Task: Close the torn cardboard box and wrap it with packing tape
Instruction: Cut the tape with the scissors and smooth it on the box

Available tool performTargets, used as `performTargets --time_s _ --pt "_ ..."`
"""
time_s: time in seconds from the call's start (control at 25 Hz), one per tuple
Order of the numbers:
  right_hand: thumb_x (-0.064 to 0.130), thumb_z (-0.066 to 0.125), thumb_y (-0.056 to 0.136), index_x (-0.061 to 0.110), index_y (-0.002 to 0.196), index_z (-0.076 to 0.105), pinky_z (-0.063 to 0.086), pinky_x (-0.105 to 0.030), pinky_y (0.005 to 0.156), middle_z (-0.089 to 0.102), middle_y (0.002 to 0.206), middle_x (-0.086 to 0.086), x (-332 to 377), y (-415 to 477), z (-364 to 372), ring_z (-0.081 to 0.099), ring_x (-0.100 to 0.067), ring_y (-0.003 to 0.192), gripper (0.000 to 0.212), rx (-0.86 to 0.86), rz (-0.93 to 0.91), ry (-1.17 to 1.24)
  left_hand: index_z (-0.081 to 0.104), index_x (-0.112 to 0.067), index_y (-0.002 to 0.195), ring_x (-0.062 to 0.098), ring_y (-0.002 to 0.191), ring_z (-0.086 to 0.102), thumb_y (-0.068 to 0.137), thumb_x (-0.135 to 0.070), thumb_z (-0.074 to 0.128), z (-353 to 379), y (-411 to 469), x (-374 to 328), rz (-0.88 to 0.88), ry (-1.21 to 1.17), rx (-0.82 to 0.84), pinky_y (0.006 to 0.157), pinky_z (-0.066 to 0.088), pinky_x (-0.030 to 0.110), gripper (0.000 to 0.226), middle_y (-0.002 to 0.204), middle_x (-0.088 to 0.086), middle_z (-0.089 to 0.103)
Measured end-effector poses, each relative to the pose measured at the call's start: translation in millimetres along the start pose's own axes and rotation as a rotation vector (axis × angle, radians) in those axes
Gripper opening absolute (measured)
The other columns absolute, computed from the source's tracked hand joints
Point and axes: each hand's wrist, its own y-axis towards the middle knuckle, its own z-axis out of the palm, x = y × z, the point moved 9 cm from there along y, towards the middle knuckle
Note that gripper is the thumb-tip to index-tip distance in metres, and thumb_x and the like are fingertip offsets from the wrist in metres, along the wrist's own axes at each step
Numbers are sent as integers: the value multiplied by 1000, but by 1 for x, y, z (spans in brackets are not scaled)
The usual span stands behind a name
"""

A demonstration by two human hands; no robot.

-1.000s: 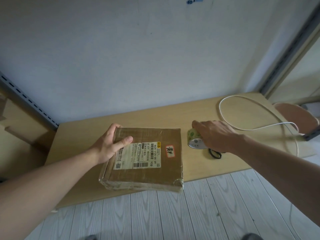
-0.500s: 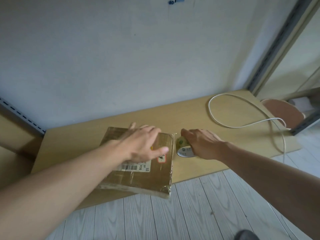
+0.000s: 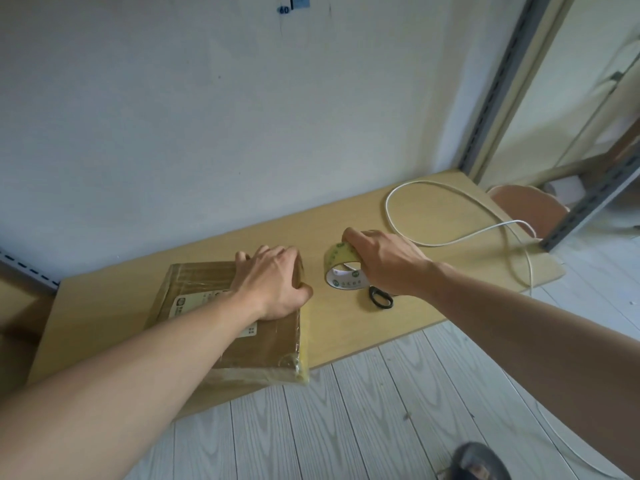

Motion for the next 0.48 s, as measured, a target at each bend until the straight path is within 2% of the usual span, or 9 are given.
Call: performTargets --time_s 0.12,0.2,0.28,0.32,0.36,0.4,0.44,0.48 --pt "9 47 91 13 115 45 40 -36 51 57 87 -5 -7 0 -3 48 -27 70 24 -34 34 69 47 -24 106 24 110 51 82 -57 55 0 0 6 -59 19 -1 98 36 51 42 109 -3 56" --pt "12 50 91 13 113 47 48 -41 54 60 89 -6 -14 0 -5 54 -29 71 22 -60 72 105 45 -22 124 26 115 50 80 -56 60 -1 3 5 -71 41 38 99 35 51 58 117 1 57" --pt "14 54 89 14 114 48 49 -41 55 60 90 -6 -18 0 -8 57 -29 71 25 -79 106 117 30 -23 147 27 125 48 76 -53 68 -10 8 -13 39 27 32 103 33 50 86 135 5 52" --pt "14 55 88 14 113 49 48 -39 55 58 88 -3 -19 0 -10 55 -27 71 26 -92 109 113 25 -25 152 26 132 45 76 -51 70 -14 11 -26 126 -29 25 106 33 50 92 145 3 47" --pt "14 57 87 14 112 50 47 -38 55 54 85 1 -19 0 -12 52 -26 69 26 -108 106 109 30 -27 151 24 133 46 78 -50 69 -15 16 -38 205 -158 55 108 34 49 85 146 1 48" --pt "15 58 86 15 109 51 47 -37 55 50 83 4 -19 0 -15 50 -25 69 24 -128 101 107 43 -28 141 23 124 53 81 -49 64 -17 19 -48 262 -347 119 105 40 48 67 136 1 57" --pt "17 61 86 16 107 52 47 -37 55 48 81 6 -19 -1 -16 49 -25 68 23 -149 87 110 55 -24 123 23 107 60 85 -49 58 -15 26 -54 277 -546 195 98 46 47 46 116 3 65" --pt "21 64 85 16 106 52 47 -37 55 48 81 7 -18 -3 -17 51 -25 68 24 -167 66 113 59 -13 107 23 91 59 88 -47 53 -13 33 -57 264 -703 247 88 47 47 38 98 6 65"
